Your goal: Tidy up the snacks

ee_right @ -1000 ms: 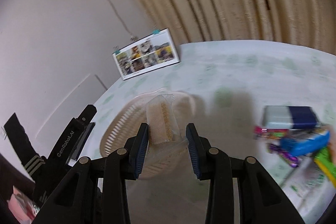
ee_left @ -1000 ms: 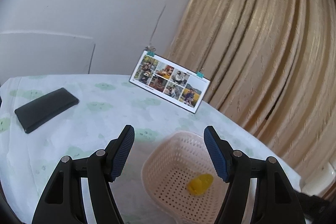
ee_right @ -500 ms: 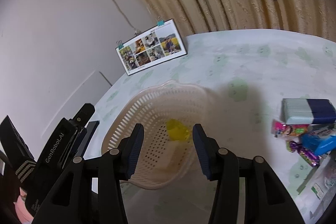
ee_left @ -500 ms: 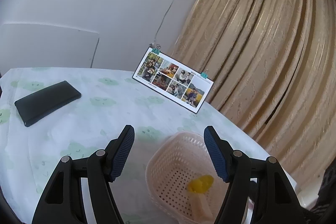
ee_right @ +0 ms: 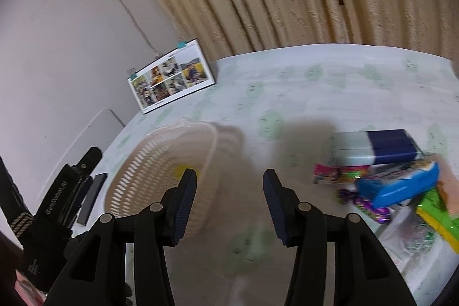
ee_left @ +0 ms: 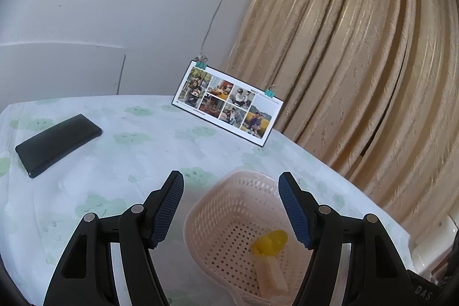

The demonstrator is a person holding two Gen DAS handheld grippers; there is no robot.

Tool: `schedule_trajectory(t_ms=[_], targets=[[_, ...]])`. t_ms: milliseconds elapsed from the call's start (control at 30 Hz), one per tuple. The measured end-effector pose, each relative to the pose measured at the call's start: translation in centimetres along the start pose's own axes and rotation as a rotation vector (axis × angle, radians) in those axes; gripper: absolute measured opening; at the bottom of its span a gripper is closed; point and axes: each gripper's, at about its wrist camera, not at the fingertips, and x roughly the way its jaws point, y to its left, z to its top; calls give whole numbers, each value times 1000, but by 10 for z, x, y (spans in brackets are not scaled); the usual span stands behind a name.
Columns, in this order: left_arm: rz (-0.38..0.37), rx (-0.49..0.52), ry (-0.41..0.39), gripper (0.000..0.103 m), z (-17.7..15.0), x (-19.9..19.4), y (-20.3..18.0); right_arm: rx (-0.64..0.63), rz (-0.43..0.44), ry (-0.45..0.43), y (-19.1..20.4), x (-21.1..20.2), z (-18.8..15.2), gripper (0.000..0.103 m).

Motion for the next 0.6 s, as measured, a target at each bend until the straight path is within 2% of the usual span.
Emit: schedule_trajectory(t_ms=[600], targets=[[-12, 94, -3, 70, -9, 0, -20, 141, -247, -102, -106, -51, 6, 49]])
